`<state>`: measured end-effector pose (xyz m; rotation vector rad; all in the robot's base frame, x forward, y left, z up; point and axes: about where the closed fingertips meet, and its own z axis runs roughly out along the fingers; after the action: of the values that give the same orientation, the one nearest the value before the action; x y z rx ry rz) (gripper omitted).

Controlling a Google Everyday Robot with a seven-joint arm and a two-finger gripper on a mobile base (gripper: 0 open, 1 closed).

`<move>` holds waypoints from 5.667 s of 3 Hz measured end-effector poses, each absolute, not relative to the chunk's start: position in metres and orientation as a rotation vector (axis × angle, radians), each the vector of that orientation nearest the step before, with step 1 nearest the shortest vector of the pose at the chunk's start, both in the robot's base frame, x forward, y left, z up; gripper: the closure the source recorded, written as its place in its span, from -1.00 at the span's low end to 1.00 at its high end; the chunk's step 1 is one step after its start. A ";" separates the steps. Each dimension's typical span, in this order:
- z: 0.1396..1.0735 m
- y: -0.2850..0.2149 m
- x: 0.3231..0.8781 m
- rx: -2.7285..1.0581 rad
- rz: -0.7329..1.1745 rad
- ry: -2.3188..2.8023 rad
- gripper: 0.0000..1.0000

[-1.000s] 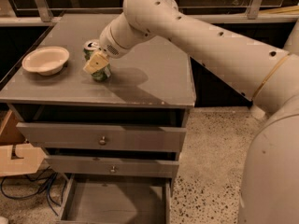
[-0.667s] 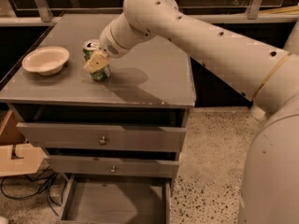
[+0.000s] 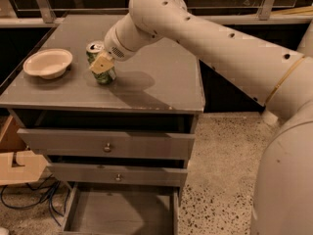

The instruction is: Place green can into bottom drawer

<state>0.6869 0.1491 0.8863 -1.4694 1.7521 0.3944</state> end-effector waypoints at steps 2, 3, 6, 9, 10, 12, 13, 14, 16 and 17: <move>0.949 0.111 0.635 -1.372 0.263 1.777 1.00; 0.948 0.111 0.632 -1.375 0.265 1.780 1.00; 0.946 0.095 0.505 -1.402 0.403 1.824 1.00; 0.893 0.084 0.489 -1.263 0.403 1.916 1.00; 0.850 0.080 0.482 -1.200 0.432 1.955 1.00; 0.820 0.086 0.467 -1.163 0.465 2.013 1.00; 0.768 0.091 0.454 -1.097 0.512 2.078 1.00; 0.724 0.094 0.441 -1.049 0.560 2.136 1.00; 0.717 0.095 0.439 -0.998 0.573 2.151 1.00; 0.697 0.098 0.436 -0.899 0.591 2.154 1.00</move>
Offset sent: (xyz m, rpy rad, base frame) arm -0.0376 -0.0406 0.0705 -0.0239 -0.1015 -0.1624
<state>0.4361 0.0984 0.6969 -0.8991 2.1543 0.5907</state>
